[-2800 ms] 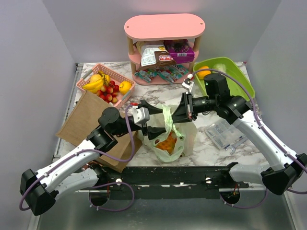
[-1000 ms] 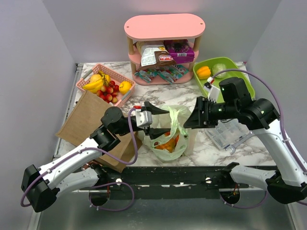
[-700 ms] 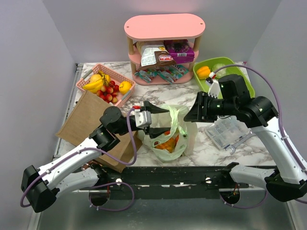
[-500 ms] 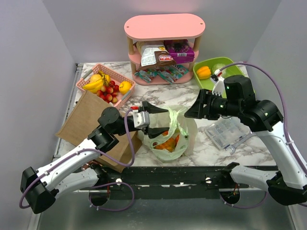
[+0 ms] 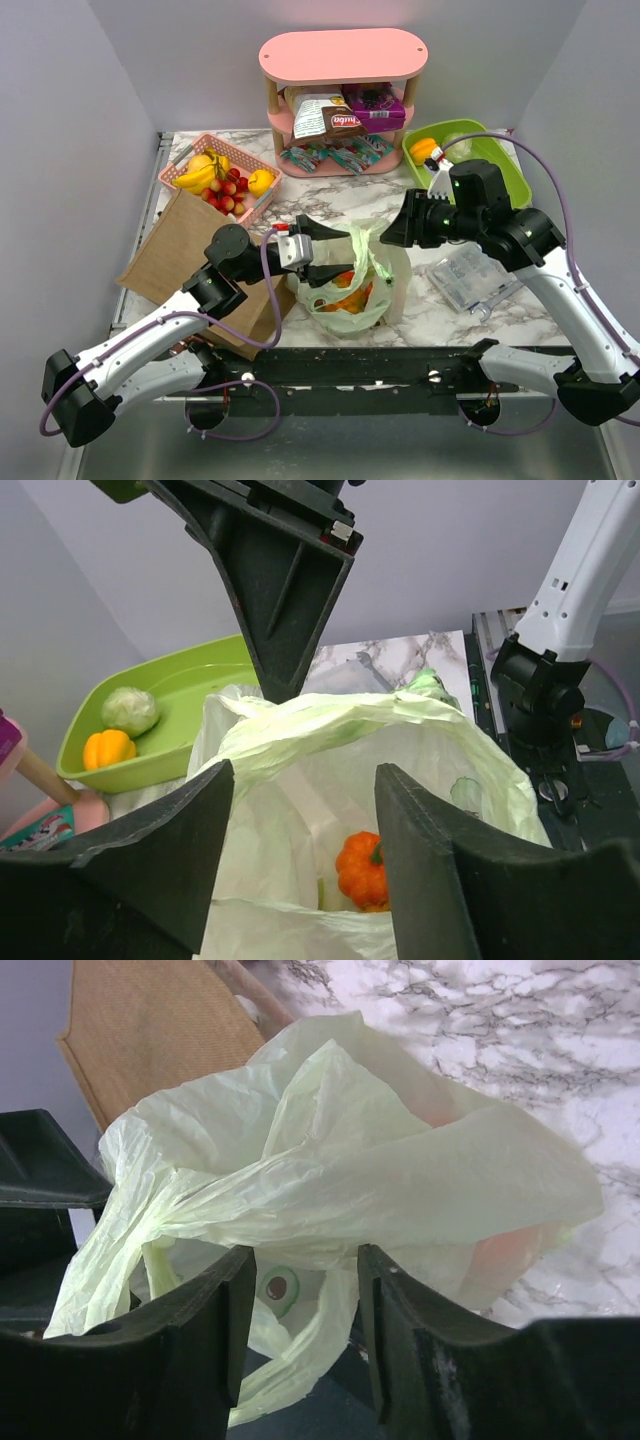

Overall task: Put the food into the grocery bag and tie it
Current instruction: Tie the grocery bag at the center of the board.

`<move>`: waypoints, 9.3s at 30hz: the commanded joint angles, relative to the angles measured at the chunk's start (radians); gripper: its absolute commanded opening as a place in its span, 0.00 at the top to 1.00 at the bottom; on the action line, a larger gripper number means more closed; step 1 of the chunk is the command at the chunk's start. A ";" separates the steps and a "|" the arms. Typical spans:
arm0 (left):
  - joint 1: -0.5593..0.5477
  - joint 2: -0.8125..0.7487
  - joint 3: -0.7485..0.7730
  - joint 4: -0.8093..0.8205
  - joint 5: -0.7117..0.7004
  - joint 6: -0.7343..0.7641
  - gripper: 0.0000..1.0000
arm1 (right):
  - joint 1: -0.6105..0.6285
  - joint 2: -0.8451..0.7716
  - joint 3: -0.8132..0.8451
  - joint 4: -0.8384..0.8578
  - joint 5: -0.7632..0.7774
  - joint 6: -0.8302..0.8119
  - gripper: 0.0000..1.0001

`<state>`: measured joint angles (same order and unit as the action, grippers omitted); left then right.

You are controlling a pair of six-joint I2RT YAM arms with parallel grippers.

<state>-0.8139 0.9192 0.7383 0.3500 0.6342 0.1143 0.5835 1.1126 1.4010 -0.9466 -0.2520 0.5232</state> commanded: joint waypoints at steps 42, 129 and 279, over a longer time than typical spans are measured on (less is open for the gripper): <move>0.074 0.091 0.181 -0.092 -0.033 0.030 0.94 | 0.006 -0.073 0.006 -0.002 0.086 -0.136 0.25; 0.078 0.206 0.626 -1.007 -0.130 -0.017 0.57 | 0.025 -0.025 -0.218 0.425 -0.491 0.023 0.98; -0.018 0.053 0.518 -0.419 -0.423 -0.729 1.00 | 0.277 0.205 0.465 -0.042 0.067 -0.028 0.99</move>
<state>-0.8371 0.9882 1.3128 -0.1787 0.1452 -0.5953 0.8562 1.3590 1.9110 -1.0451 -0.0605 0.5426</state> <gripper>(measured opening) 0.010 0.039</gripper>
